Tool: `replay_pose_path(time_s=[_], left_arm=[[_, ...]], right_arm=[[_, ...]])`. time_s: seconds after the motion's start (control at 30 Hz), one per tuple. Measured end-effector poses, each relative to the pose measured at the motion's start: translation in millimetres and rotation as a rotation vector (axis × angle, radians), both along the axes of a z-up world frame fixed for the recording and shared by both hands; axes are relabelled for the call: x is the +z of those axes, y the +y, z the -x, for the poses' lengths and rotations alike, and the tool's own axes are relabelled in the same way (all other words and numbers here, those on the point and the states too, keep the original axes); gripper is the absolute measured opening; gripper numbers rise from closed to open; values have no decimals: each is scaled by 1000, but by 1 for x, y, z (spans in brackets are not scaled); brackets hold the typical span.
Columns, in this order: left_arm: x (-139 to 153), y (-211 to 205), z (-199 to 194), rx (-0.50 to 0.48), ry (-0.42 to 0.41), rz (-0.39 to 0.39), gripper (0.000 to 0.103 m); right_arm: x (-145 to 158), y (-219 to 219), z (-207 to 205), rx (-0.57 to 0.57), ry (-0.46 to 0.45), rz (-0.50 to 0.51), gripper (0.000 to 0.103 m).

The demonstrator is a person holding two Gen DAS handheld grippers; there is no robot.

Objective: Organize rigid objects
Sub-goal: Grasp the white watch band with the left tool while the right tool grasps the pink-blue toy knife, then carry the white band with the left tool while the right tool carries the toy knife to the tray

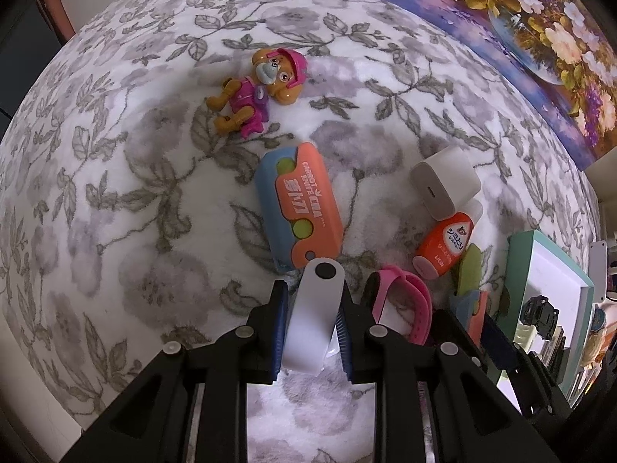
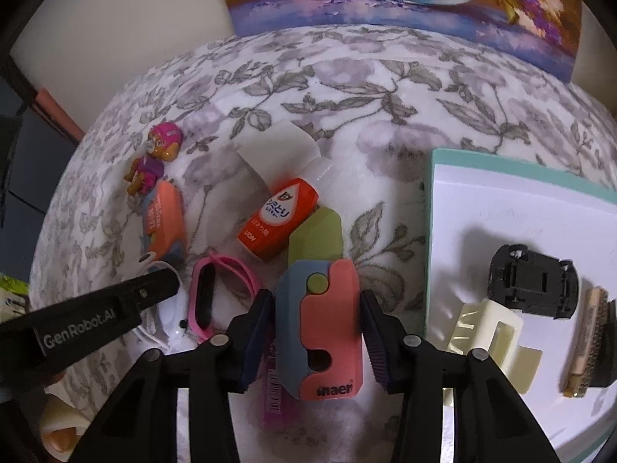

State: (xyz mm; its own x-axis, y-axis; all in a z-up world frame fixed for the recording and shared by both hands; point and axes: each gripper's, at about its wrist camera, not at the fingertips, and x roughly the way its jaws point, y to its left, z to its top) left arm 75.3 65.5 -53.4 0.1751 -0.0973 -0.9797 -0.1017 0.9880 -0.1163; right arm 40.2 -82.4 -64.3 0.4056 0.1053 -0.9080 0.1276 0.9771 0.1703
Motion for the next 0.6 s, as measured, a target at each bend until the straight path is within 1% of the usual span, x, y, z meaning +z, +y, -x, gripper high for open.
replay_pose_path(time_s=[0.13, 0.33, 0.5, 0.6], left_arm=[[8, 1, 0, -2, -24, -2, 19], [25, 0, 0, -5, -71, 9, 19], [49, 2, 2, -3, -138, 23, 19], [63, 2, 3, -6, -182, 27, 19]], right_arm=[[1, -2, 2, -11, -2, -15, 45], [9, -10, 5, -44, -17, -58, 45], [27, -16, 9, -71, -59, -86, 45], [39, -21, 13, -89, -85, -75, 45]])
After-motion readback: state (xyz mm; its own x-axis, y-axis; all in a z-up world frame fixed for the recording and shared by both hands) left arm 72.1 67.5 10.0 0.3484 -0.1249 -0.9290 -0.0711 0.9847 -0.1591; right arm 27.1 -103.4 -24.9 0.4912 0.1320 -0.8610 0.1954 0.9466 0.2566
